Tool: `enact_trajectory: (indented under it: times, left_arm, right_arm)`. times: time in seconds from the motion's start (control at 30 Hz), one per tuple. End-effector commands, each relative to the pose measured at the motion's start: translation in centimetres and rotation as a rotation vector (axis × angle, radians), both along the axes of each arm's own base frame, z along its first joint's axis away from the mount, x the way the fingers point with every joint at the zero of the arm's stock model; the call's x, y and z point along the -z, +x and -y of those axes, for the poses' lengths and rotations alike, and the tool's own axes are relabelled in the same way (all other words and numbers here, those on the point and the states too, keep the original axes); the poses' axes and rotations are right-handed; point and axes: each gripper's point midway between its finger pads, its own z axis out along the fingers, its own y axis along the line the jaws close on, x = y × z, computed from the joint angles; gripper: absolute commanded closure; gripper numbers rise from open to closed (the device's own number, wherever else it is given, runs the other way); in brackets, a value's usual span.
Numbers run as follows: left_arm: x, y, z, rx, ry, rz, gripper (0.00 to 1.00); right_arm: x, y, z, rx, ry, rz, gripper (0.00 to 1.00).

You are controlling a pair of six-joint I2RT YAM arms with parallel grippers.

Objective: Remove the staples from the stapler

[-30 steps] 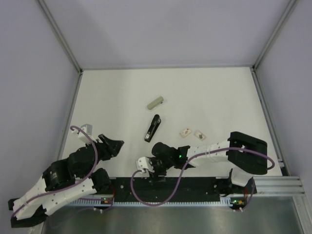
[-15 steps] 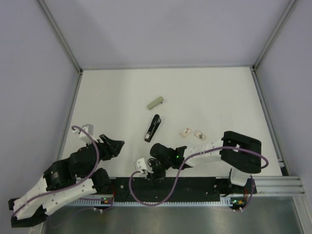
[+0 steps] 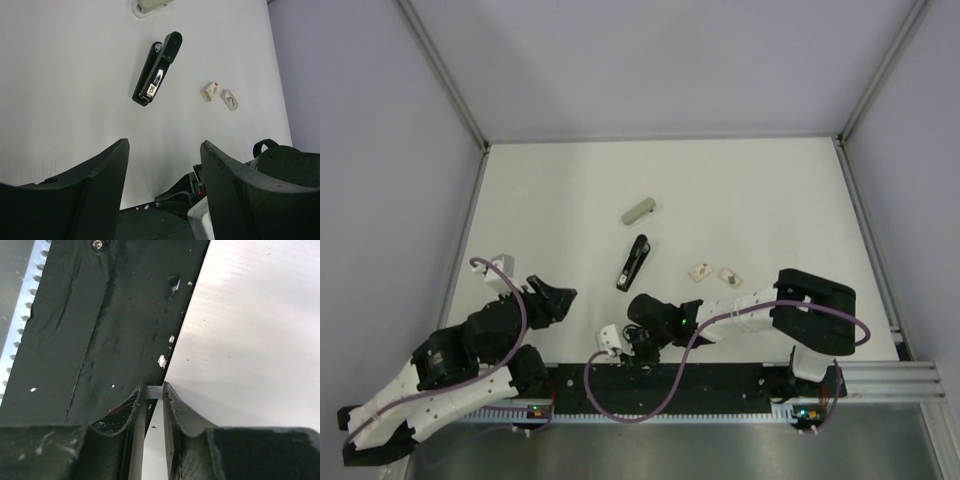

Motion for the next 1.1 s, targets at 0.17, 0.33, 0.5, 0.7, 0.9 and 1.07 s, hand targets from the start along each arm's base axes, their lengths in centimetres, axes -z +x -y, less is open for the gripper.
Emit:
enact_trajectory:
  times: [0.17,0.33,0.5,0.7,0.9,1.07]
  left_arm:
    - [-0.4,0.8,1.2,0.012,0.009,0.025,0.34]
    - [-0.6,1.1,2.0,0.030,0.018,0.036,0.34]
    - [-0.4,1.6,3.9,0.076,0.037,0.045,0.34]
    - [0.4,2.1,6.6,0.149,0.094,0.027,0.34]
    - [0.4,2.5,8.5,0.199,0.102,0.040,0.33]
    - [0.3,2.5,9.8,0.242,0.099,0.043,0.33]
  right_arm:
    - [-2.1,1.2,-1.5,0.040,0.081,0.060,0.83]
    - [-4.1,2.9,-0.9,0.123,0.120,0.087,0.84]
    - [-7.3,9.2,1.5,0.419,0.165,0.081,0.84]
    - [-10.3,17.6,7.4,0.851,0.167,0.050,0.84]
    - [-10.0,24.3,15.8,1.287,0.119,0.061,0.84]
    - [-8.5,26.9,20.7,1.507,0.105,0.009,0.86]
